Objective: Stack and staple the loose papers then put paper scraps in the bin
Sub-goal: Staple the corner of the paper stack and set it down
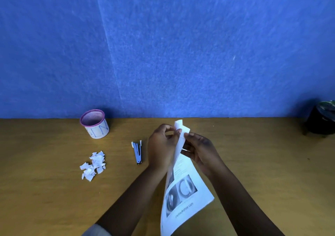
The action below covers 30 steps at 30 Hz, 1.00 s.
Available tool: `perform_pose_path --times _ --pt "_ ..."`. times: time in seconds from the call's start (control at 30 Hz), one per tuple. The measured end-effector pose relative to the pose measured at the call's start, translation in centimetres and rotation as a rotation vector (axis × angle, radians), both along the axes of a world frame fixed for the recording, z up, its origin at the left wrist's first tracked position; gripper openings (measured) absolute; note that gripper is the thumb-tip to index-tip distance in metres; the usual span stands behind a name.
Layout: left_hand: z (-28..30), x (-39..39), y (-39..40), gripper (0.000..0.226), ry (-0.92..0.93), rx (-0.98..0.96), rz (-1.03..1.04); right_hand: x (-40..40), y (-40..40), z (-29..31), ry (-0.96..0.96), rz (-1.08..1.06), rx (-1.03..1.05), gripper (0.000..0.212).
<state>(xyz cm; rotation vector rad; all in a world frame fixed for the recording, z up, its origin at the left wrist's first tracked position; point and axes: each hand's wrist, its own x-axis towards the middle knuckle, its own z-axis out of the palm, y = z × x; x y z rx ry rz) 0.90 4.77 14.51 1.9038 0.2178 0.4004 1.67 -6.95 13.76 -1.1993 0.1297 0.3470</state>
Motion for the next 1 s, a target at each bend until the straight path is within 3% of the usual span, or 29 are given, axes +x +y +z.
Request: perform_pose_path --times 0.47,0.57,0.83,1.0 --pt "-0.4 0.0 0.5 0.009 0.116 -0.326 -0.016 -0.3 0.4 -0.1 -0.041 0.037 -0.056 0.010" --pt "-0.4 0.0 1.0 0.012 0.121 -0.334 -0.020 -0.3 0.5 0.4 -0.032 0.030 -0.042 0.019" --pt "-0.5 -0.3 0.9 0.005 0.107 -0.334 -0.038 -0.1 0.7 0.6 0.019 -0.005 -0.038 0.008" --pt "-0.6 0.0 0.8 0.004 0.113 -0.316 -0.045 0.2 1.0 1.0 0.048 -0.046 -0.076 0.013"
